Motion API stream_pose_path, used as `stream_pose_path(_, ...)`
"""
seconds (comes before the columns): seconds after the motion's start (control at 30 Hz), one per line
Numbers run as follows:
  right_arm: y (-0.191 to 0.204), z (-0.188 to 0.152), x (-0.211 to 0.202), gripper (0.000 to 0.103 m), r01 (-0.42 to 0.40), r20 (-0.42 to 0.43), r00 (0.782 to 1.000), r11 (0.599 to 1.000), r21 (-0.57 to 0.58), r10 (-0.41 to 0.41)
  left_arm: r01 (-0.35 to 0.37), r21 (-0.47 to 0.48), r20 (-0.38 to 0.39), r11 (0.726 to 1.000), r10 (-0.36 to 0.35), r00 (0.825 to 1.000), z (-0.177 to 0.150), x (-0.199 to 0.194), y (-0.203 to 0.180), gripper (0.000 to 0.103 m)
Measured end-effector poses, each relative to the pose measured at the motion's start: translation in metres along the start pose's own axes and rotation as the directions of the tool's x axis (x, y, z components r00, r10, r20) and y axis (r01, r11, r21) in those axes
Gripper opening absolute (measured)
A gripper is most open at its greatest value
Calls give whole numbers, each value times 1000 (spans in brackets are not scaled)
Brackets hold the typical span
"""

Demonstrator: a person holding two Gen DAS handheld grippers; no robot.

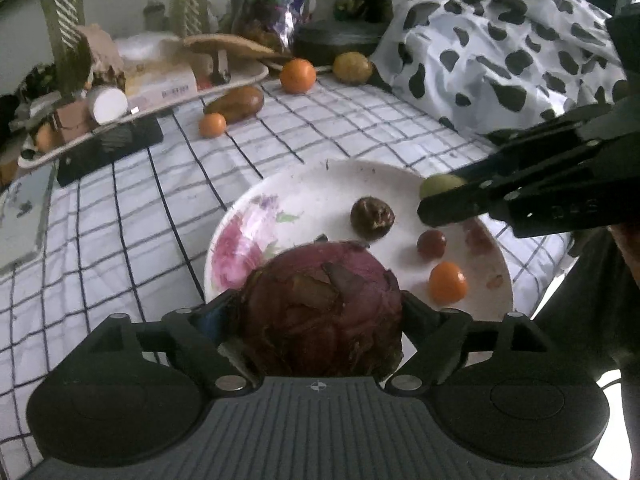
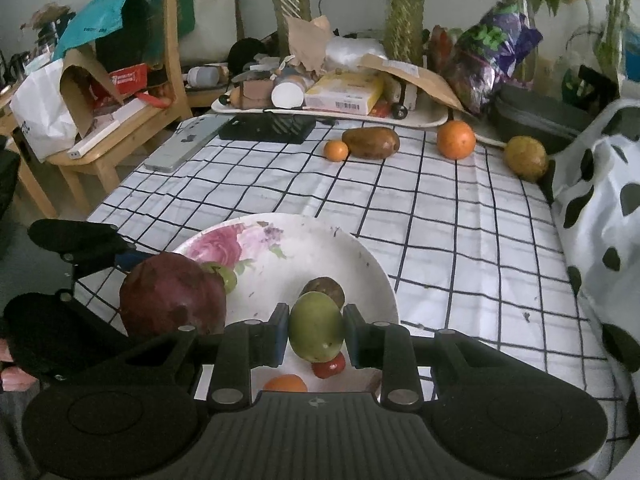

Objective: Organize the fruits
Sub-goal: 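Carry the dragon fruit with the left tool while the right tool carries the lime to the plate, then lower the dragon fruit onto the plate with the left tool while the right tool releases the lime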

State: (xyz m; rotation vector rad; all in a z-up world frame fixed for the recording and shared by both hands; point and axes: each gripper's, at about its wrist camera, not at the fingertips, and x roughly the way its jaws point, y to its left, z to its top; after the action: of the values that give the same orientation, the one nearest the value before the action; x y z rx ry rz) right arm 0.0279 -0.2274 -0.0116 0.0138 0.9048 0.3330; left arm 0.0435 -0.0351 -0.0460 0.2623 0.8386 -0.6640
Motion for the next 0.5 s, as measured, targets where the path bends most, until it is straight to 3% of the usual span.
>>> stream_pose_path(0.43,-18,1,11,31,-130,-42,989,965,226,143,15,-69,101,997,-8,995,-3,-33,10,85)
stream_pose_path(0.5,-21,1,12,43,-149,-36,986,952,266,164,14,-70,104,997,-7,995,-4,-35,10,85)
